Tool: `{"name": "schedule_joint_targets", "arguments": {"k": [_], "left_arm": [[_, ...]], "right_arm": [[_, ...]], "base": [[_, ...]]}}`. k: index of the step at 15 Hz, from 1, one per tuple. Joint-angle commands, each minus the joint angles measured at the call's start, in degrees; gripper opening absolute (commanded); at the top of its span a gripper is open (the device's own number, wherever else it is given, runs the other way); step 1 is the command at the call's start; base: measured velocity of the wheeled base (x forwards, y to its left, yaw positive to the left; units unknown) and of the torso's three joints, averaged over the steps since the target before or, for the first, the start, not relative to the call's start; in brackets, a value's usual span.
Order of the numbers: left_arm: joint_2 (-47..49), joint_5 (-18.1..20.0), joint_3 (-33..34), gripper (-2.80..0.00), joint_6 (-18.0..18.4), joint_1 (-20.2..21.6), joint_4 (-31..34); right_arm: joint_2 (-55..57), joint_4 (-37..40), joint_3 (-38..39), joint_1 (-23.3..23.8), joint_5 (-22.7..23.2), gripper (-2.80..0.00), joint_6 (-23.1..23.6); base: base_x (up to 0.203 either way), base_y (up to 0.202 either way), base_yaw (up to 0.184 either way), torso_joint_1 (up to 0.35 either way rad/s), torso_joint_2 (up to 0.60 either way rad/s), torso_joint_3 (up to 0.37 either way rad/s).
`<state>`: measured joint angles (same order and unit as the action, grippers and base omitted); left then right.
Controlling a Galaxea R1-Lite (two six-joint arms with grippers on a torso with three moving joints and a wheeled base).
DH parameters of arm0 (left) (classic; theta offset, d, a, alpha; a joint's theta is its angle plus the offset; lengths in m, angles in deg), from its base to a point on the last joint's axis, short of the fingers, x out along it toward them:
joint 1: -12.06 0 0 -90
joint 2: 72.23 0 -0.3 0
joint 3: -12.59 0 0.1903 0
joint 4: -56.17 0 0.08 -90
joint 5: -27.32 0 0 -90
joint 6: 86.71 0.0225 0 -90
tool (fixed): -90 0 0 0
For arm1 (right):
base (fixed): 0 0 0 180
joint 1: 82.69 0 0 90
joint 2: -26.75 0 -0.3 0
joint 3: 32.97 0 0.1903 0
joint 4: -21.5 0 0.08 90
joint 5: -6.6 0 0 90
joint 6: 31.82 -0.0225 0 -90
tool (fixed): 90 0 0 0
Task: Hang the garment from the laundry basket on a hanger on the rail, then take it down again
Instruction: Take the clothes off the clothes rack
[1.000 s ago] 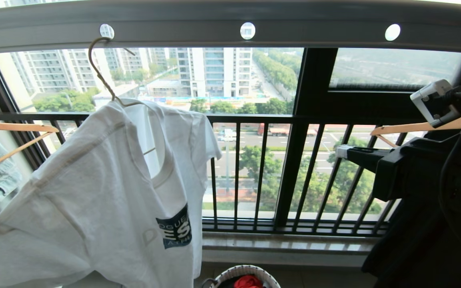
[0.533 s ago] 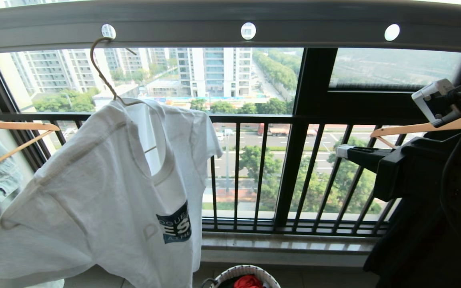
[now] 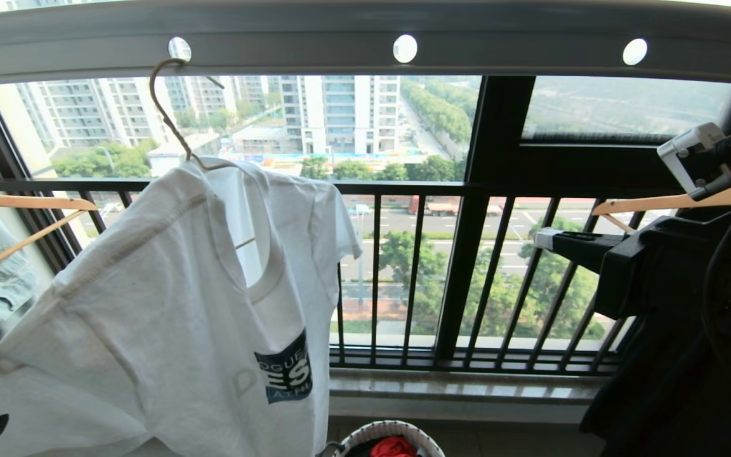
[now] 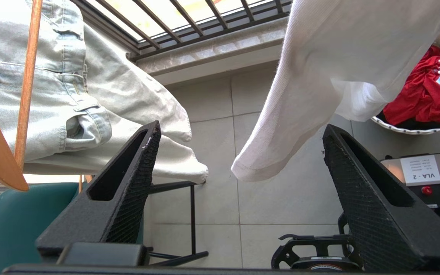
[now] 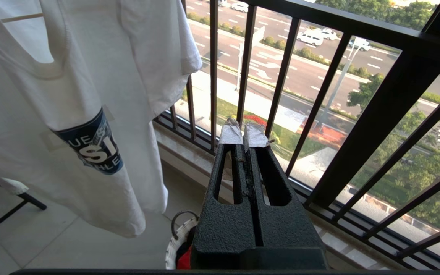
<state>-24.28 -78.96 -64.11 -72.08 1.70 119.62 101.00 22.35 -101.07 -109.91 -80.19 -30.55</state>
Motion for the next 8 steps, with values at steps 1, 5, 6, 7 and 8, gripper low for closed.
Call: {"name": "schedule_joint_targets", "arguments": {"k": [1,5,6,7,8], "left_arm": [[2.7,0.1,0.2,0.0,0.3,0.0,-0.9],[3.2,12.8,0.6,0.0,-0.2,0.0,-3.1],[4.1,13.1,1.3,0.0,-0.2,0.1,-3.3],[5.2,13.1,1.6,0.0,-0.2,0.1,-3.3],[6.6,13.1,1.7,0.0,-0.3,0.1,-3.3]], "right_arm": [[-0.2,-0.2,0.0,0.0,0.1,-2.8,0.1],[-0.1,-0.2,0.0,0.0,0.6,-2.8,0.0],[0.0,-0.2,0.0,0.0,0.6,-2.8,0.1],[0.1,-0.2,0.1,0.0,0.7,-2.8,0.1],[0.3,-0.2,0.1,0.0,0.8,-2.8,0.1]], "base": [[0.0,0.0,0.0,0.0,0.0,0.0],[0.0,0.0,0.0,0.0,0.0,0.0],[0.0,0.0,0.0,0.0,0.0,0.0],[0.0,0.0,0.0,0.0,0.0,0.0],[0.0,0.0,0.0,0.0,0.0,0.0]]}}
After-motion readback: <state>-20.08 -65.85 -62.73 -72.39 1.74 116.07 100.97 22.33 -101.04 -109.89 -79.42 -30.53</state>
